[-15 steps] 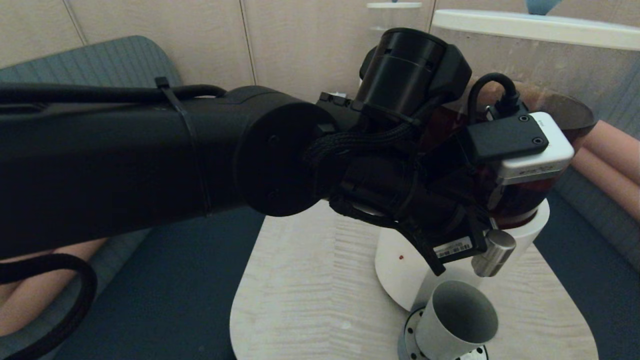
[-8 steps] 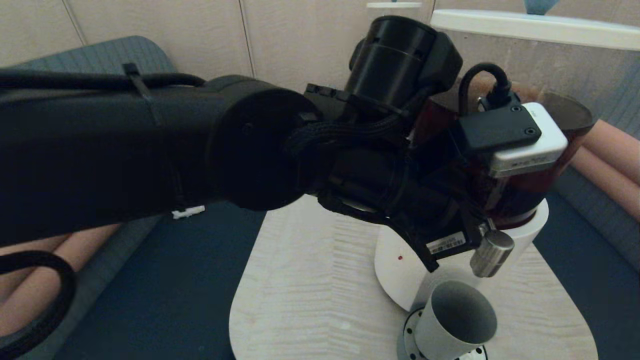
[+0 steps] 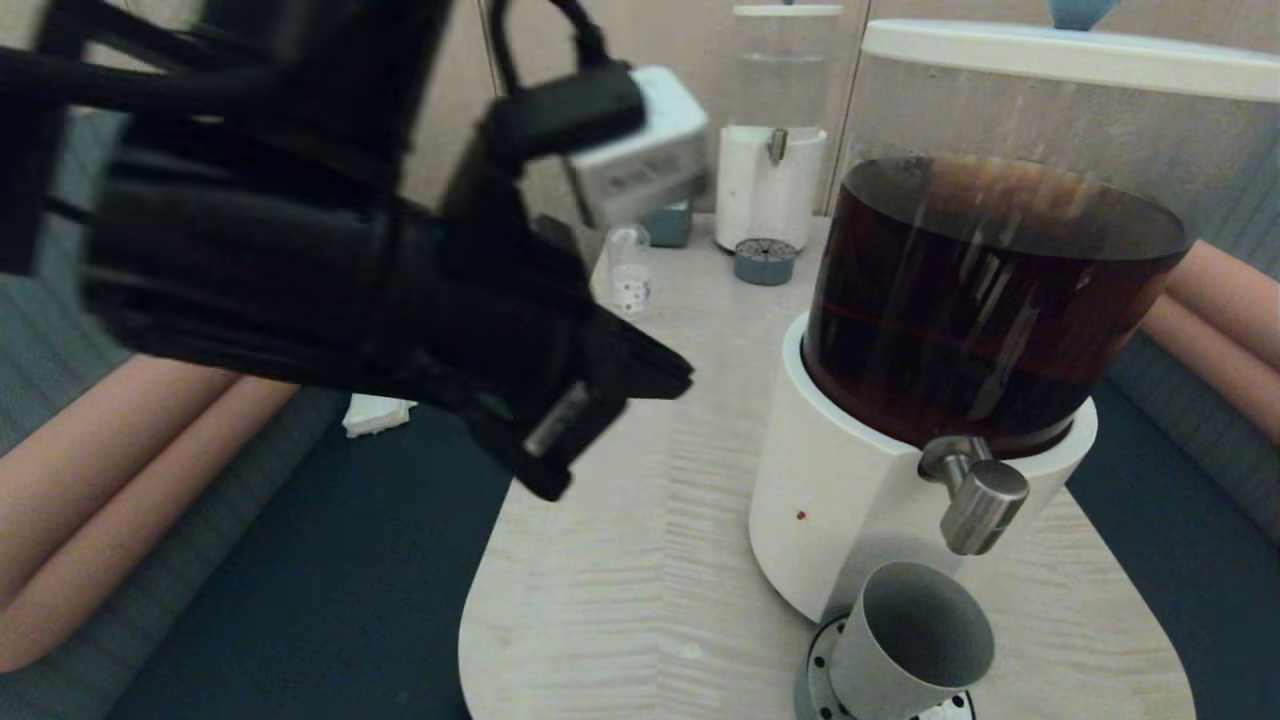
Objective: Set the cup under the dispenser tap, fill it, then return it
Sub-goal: Place the cup next to the water dispenser
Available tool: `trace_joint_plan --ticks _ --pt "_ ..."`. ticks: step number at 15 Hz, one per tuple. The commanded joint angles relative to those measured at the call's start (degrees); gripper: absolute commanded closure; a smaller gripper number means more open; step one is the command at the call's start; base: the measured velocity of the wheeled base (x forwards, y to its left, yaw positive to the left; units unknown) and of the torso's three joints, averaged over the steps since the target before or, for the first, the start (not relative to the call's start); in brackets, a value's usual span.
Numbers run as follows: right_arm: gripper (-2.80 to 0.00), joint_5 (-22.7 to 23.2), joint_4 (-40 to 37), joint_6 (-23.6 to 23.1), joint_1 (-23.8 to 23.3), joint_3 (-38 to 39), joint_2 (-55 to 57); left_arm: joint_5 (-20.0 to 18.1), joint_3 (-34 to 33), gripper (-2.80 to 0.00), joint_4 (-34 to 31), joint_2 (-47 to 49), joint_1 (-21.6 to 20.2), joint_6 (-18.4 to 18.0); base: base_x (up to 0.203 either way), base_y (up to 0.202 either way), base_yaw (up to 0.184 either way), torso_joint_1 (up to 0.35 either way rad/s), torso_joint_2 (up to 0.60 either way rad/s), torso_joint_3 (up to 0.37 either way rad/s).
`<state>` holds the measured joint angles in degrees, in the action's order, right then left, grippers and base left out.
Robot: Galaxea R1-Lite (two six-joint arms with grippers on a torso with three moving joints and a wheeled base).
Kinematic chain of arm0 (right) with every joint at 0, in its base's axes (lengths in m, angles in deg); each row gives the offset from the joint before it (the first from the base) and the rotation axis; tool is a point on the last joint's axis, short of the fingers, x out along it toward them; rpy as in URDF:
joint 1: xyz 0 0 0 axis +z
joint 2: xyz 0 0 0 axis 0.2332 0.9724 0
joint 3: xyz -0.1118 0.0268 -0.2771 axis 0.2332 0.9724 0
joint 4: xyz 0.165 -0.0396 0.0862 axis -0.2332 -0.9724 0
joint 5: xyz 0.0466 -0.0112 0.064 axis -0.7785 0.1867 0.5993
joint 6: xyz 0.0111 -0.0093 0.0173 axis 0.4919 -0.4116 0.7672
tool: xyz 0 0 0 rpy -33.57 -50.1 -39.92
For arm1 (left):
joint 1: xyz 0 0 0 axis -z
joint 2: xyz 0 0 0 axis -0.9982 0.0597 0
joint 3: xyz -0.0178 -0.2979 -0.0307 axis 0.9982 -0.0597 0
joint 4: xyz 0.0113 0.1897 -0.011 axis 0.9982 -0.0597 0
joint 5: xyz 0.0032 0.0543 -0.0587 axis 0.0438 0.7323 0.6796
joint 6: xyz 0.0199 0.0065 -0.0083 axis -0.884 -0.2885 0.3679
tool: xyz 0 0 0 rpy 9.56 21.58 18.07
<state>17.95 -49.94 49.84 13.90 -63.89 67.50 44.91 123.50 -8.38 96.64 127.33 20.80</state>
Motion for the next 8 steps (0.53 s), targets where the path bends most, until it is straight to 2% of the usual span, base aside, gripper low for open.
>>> trace_joint_plan --ticks 1,4,5,6,8 --pt "0.00 0.04 -0.01 -0.05 0.08 0.53 -0.46 -4.58 -5.08 0.00 -0.58 -12.27 -7.44 4.64 0.000 0.000 0.000 0.000 0.00 0.000" --pt "0.00 0.04 -0.01 -0.05 0.02 0.53 -0.46 -25.93 -8.86 0.00 -0.87 -21.59 -22.54 17.55 0.000 0.000 0.000 0.000 0.00 0.000" --pt "0.00 0.04 -0.01 -0.05 0.02 0.53 -0.46 -33.38 -11.63 0.00 -0.82 -23.88 -27.81 19.63 0.000 0.000 0.000 0.000 0.00 0.000" --pt "0.00 0.04 -0.01 -0.05 0.10 0.53 -0.46 -38.96 -16.32 0.00 -0.41 -25.54 -30.94 20.55 0.000 0.000 0.000 0.000 0.00 0.000" --pt "0.00 0.04 -0.01 -0.05 0.02 0.53 -0.46 -47.22 -28.97 0.00 3.46 -27.80 -32.89 21.37 0.000 0.000 0.000 0.000 0.00 0.000"
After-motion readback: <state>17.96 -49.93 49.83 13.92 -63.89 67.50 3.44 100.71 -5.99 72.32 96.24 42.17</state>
